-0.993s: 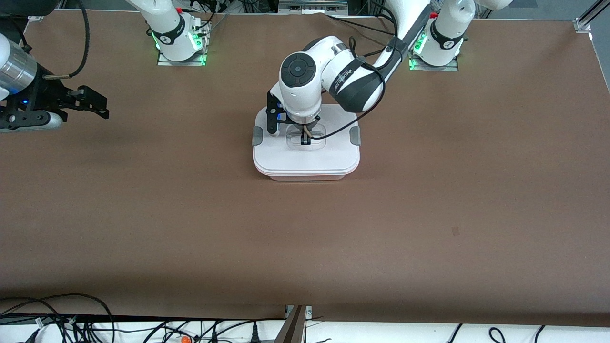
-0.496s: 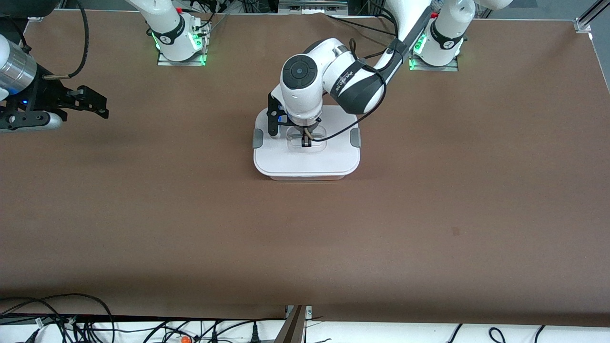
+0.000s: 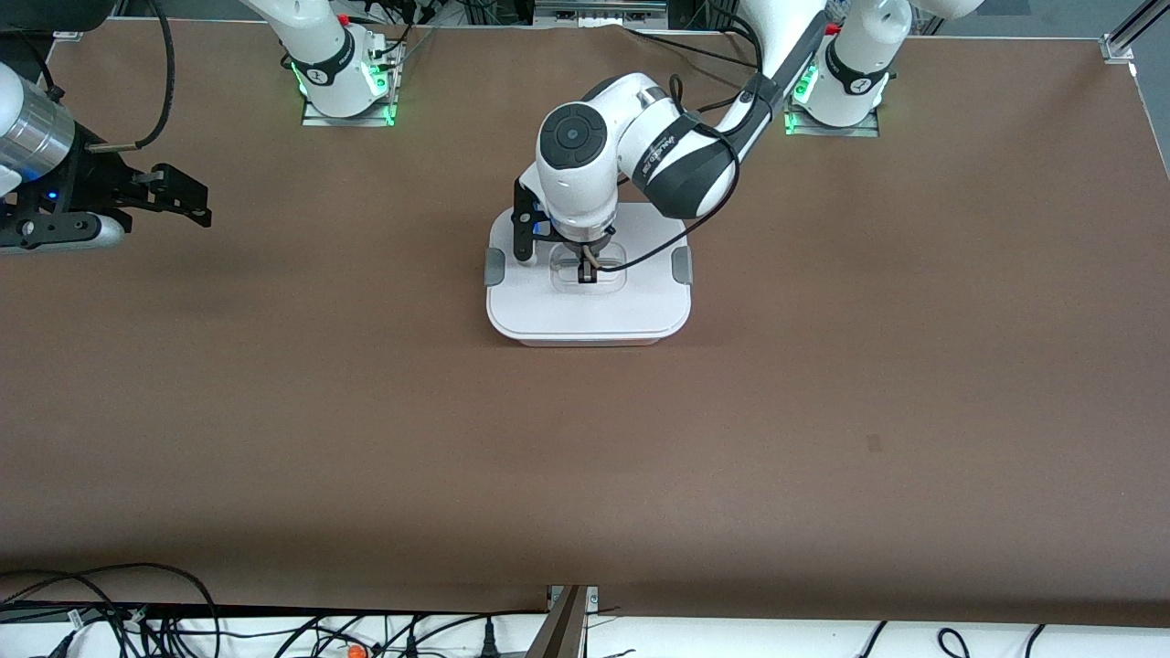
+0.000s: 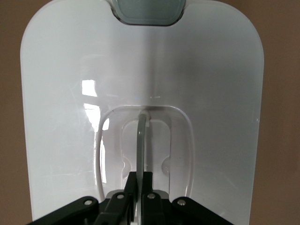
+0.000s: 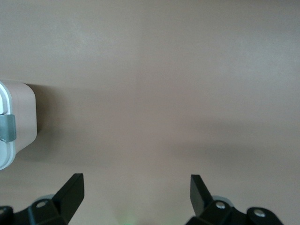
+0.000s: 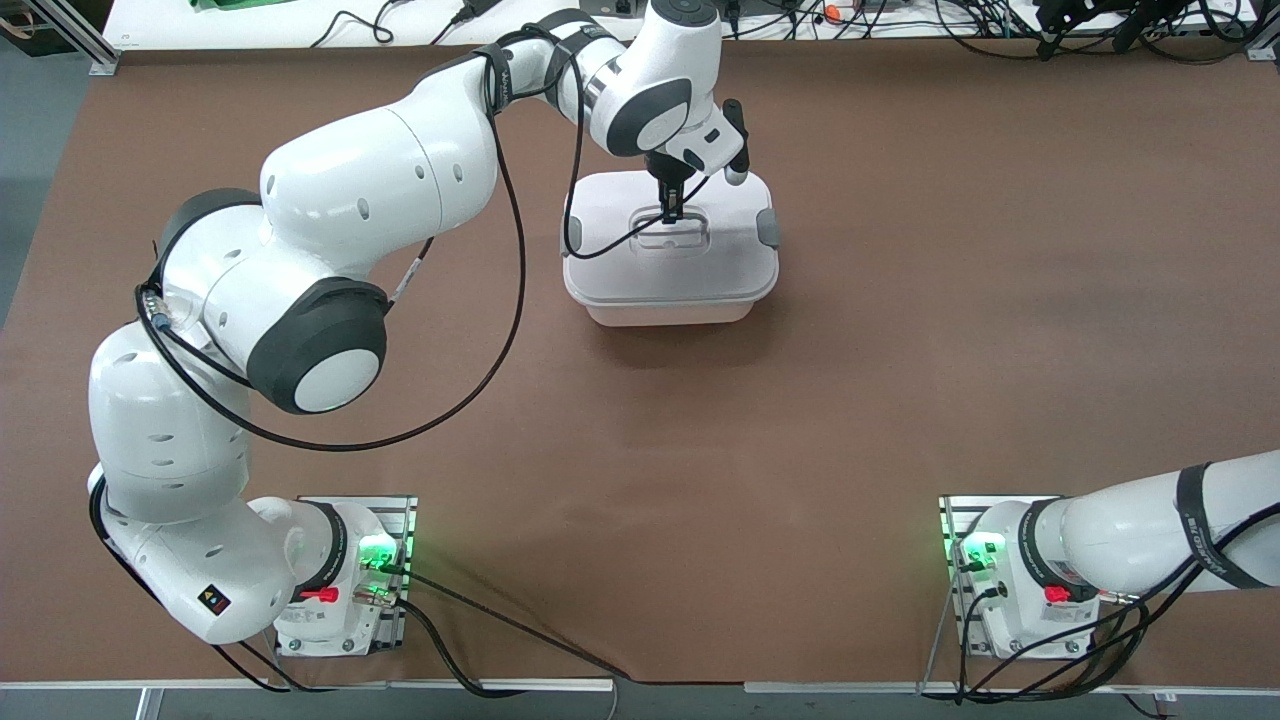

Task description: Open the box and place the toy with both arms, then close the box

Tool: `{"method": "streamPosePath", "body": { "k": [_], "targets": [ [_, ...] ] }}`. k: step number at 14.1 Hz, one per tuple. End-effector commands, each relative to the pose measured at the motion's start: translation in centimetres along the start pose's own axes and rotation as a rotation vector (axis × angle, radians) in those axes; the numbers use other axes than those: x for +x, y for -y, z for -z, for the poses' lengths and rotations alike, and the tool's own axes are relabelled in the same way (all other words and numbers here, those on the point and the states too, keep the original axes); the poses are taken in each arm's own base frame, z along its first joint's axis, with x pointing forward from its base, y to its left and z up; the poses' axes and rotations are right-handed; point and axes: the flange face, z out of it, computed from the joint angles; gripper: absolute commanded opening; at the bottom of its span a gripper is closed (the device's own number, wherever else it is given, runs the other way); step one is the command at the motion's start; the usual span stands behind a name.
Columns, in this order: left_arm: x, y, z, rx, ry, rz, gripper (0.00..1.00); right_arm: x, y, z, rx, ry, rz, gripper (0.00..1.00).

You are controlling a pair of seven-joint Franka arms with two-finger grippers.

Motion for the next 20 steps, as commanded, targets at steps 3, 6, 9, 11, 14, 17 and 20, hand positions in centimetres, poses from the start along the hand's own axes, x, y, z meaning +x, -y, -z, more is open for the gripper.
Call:
{"method": "streamPosePath", "body": {
  "k": [3, 6, 9, 11, 14, 17, 20],
  "targets": [
    [-3.1, 4.3, 5.3, 0.029, -0.075, 0.105, 1.00, 0.0, -0.1, 0.5, -0.007, 0.010, 0.007, 1.00],
    [-8.0, 6.1, 9.0, -0.033, -0.063, 0.185, 1.00, 0.0, -0.2, 0.5, -0.007, 0.010, 0.007, 1.00],
    [-17.1, 10.7, 14.1, -0.052, -0.056, 0.318, 1.00, 0.0, -0.2, 0.5, -0.007, 0.012, 0.007, 1.00],
    [-22.1, 13.4, 18.1, -0.007, -0.092, 0.390, 1.00, -0.1, -0.2, 0.6, -0.007, 0.010, 0.007, 1.00],
    [-28.7, 16.4, 21.4, 0.053, -0.140, 0.499, 1.00, 0.0, -0.1, 0.6, -0.007, 0.010, 0.008, 1.00],
    [-34.7, 18.3, 21.6, 0.058, -0.129, 0.615, 1.00, -0.1, 0.1, 0.6, -0.007, 0.012, 0.011, 1.00],
    [-40.6, 19.4, 21.2, 0.020, -0.115, 0.776, 1.00, -0.1, 0.2, 0.6, -0.007, 0.012, 0.013, 1.00]
  ]
}}
